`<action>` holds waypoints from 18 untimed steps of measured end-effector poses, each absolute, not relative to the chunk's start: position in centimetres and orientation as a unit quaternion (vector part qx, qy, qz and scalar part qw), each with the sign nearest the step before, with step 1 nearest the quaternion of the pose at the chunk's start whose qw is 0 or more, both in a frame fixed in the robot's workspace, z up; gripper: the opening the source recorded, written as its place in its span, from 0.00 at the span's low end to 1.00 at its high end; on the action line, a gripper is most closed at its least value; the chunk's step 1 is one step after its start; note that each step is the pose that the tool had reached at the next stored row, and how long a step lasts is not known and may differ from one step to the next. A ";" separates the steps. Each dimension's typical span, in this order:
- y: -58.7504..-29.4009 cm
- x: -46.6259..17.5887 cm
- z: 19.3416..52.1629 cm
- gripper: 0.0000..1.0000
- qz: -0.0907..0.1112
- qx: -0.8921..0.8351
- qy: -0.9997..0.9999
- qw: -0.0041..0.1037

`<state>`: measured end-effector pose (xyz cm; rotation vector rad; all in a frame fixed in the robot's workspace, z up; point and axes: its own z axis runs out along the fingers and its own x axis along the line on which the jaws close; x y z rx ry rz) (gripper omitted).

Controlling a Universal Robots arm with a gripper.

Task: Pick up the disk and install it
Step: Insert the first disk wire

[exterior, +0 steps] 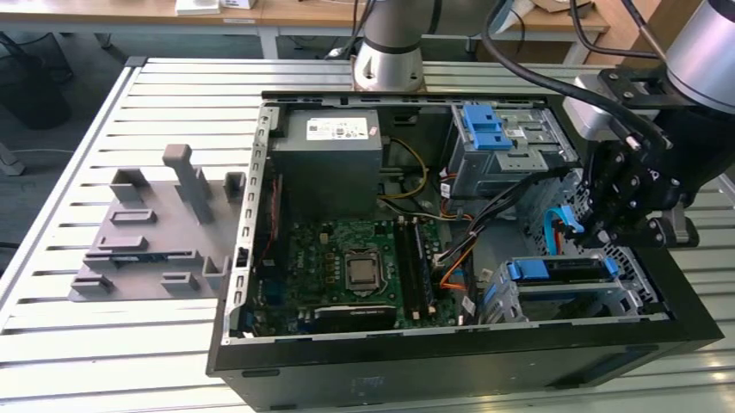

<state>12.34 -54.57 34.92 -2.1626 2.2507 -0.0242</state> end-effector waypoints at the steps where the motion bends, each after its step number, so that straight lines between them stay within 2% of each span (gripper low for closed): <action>1: -54.6 12.3 34.9 0.25 -0.008 -0.693 0.721 0.010; 3: -54.6 12.3 34.9 0.23 -0.008 -0.693 0.721 0.010; 4: -54.6 12.4 34.9 0.17 -0.008 -0.693 0.721 0.010; 6: -54.6 12.5 34.9 0.16 -0.006 -0.693 0.721 0.006; 11: -54.6 12.6 34.9 0.16 -0.013 -0.691 0.723 -0.013; 18: -54.6 12.7 34.6 0.16 -0.011 -0.676 0.737 -0.015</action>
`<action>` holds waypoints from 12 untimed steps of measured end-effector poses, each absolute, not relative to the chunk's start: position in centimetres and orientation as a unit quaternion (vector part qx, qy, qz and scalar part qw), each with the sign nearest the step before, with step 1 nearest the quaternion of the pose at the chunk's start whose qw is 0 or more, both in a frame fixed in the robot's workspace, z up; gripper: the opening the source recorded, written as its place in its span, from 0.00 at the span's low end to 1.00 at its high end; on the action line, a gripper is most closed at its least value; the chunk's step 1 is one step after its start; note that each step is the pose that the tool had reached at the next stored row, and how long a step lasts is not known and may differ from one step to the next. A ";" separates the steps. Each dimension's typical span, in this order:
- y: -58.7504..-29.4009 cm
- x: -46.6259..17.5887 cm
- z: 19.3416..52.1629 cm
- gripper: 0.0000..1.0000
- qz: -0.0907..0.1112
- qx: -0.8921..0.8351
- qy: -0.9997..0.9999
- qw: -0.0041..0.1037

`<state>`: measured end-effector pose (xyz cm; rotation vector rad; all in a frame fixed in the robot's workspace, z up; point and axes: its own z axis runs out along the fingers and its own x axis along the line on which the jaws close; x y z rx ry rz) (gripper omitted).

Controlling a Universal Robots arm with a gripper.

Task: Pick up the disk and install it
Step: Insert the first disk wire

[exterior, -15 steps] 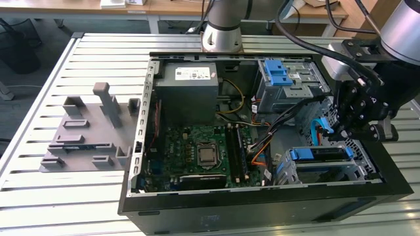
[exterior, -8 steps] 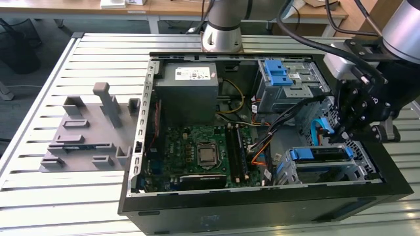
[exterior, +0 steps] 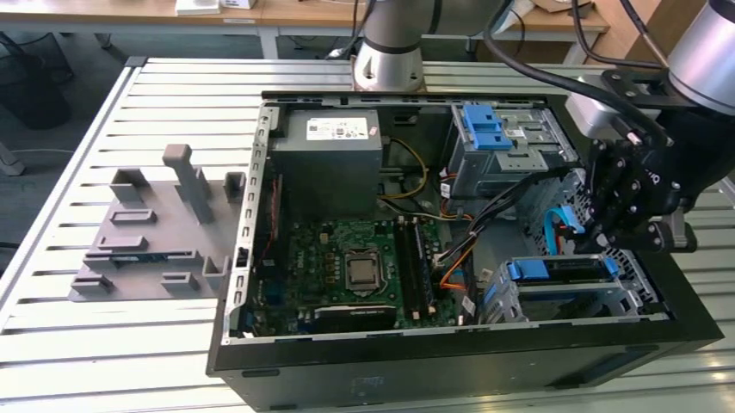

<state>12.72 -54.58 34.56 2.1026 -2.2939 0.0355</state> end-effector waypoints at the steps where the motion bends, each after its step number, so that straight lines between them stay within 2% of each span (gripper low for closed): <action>1: -54.6 12.7 34.5 0.16 0.011 0.673 -0.740 0.015; 12: -54.9 12.7 34.1 0.16 0.015 0.668 -0.744 0.018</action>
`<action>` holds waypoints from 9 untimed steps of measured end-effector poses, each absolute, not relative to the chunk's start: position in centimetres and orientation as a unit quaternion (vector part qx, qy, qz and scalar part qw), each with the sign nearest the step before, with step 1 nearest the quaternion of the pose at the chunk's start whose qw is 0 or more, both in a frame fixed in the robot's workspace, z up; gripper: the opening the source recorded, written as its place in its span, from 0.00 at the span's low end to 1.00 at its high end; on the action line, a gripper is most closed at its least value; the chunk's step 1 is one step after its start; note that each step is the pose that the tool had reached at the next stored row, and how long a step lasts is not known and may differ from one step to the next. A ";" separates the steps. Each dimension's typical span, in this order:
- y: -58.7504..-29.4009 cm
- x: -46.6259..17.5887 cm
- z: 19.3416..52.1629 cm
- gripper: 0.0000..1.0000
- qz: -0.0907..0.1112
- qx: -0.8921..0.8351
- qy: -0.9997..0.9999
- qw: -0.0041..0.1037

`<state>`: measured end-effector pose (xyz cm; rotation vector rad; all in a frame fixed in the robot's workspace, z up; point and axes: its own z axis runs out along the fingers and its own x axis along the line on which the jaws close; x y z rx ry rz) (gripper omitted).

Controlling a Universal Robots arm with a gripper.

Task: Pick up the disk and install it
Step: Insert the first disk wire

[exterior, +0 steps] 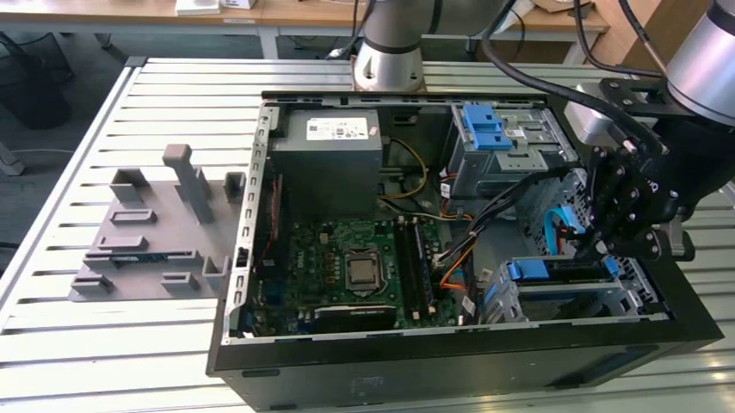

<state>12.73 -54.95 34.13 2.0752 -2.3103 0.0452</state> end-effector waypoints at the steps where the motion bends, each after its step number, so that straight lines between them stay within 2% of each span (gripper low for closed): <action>1: -55.0 12.7 34.1 0.16 0.015 0.668 -0.744 0.018; 9: -55.1 12.9 33.8 0.16 0.015 0.668 -0.744 0.019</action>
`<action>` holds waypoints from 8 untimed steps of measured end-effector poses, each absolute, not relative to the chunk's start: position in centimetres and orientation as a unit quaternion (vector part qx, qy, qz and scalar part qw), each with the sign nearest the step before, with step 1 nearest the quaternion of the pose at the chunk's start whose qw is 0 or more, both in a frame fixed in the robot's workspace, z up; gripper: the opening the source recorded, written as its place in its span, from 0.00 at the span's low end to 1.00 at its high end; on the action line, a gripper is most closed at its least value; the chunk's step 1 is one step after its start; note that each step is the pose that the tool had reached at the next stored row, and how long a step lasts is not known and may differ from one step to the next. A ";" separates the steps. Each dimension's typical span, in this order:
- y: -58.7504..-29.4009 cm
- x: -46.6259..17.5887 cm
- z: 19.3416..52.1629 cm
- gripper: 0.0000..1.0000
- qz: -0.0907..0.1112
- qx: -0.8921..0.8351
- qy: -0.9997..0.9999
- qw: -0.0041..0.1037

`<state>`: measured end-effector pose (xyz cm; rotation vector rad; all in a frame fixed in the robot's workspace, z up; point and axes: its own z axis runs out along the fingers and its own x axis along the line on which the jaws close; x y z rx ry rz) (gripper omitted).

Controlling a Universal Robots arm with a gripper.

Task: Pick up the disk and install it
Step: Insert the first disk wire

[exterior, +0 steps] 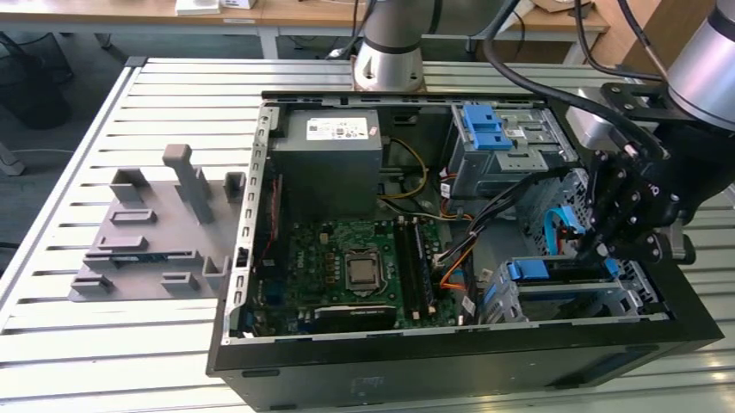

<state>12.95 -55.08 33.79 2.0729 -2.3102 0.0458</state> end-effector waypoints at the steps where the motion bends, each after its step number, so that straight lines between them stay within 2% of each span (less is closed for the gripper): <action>1: -55.1 12.9 33.7 0.16 0.015 0.668 -0.744 0.019; 8: -55.1 13.0 33.5 0.16 0.014 0.669 -0.743 0.019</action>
